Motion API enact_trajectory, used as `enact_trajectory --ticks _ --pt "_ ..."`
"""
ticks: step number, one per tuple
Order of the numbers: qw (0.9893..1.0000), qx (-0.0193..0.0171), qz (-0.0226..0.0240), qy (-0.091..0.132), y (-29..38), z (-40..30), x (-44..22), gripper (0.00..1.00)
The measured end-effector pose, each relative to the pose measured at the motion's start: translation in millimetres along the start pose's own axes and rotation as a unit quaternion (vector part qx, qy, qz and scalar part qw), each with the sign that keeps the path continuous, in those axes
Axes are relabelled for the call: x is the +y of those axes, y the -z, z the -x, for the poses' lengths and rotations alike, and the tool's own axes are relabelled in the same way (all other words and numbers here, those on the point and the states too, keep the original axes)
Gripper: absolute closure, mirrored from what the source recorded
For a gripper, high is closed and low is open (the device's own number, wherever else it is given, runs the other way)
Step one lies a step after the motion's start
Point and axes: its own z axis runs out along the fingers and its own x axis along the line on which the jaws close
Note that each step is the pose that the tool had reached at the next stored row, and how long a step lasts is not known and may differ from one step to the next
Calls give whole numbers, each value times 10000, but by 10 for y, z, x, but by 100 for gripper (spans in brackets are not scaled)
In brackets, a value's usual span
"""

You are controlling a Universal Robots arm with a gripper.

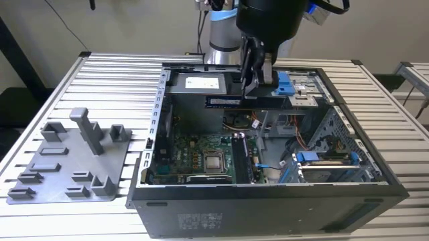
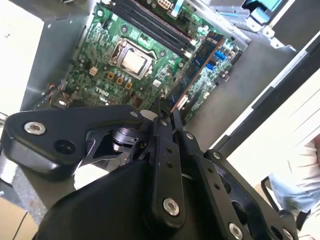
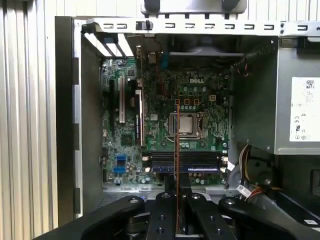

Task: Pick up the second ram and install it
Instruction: 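Pick up the second ram and move it above second insertion slot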

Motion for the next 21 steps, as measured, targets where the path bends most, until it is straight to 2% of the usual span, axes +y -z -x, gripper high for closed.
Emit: enact_trajectory --ticks 14,19,21 --pt "10000 0 14 1 9 7 -398 85" --pt "10000 -1 14 1 9 12 -413 85" --pt "10000 0 14 2 6 54 -407 85"
